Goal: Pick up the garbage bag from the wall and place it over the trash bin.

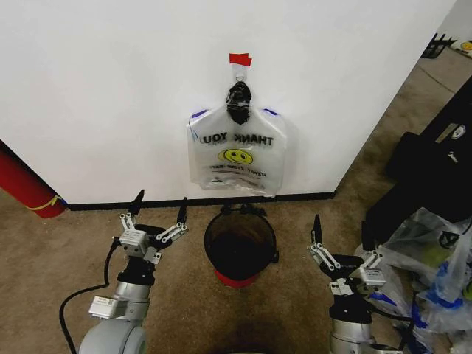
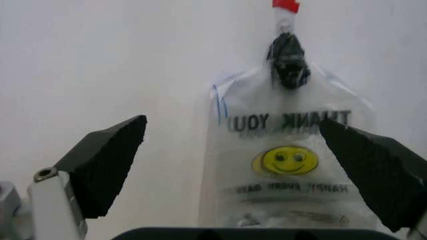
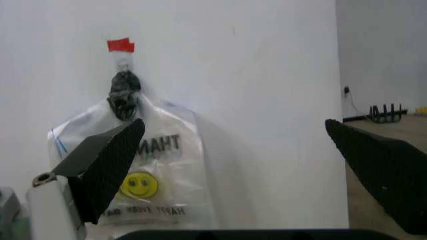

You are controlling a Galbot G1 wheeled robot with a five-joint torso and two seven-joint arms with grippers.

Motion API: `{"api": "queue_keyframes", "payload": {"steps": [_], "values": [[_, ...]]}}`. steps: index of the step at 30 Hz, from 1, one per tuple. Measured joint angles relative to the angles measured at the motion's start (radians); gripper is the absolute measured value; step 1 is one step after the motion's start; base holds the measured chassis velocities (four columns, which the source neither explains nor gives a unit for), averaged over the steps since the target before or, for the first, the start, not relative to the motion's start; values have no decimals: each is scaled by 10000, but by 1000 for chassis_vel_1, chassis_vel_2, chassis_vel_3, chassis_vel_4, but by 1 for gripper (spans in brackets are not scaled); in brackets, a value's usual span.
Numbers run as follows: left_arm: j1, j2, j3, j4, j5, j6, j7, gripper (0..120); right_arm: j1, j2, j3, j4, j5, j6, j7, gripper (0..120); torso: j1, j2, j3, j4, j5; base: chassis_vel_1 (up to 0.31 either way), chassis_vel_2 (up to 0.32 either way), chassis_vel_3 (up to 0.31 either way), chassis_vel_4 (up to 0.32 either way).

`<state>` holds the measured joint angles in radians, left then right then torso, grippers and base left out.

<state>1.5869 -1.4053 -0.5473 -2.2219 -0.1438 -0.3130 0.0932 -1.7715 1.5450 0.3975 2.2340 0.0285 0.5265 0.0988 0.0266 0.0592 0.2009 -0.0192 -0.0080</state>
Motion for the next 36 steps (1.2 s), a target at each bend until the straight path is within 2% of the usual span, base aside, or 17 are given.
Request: {"api": "queue_keyframes", "payload": {"steps": [5,11,17,36], "values": [[-10,46,-42,79,295,176,-217,100,263,107,97,-420,-847,103,73,100,0,0,0,0,1,0,0,0,0],[-140,102,86,175,276,358,-288,100,388,122,74,-544,-815,107,134,100,0,0,0,0,1,0,0,0,0],[-216,182,353,250,-599,526,-201,100,547,92,119,-689,-626,70,141,100,0,0,0,0,1,0,0,0,0],[-386,55,337,441,-391,514,-186,100,877,65,58,-995,-519,-16,86,100,0,-1,1,0,0,0,0,0,0]]}}
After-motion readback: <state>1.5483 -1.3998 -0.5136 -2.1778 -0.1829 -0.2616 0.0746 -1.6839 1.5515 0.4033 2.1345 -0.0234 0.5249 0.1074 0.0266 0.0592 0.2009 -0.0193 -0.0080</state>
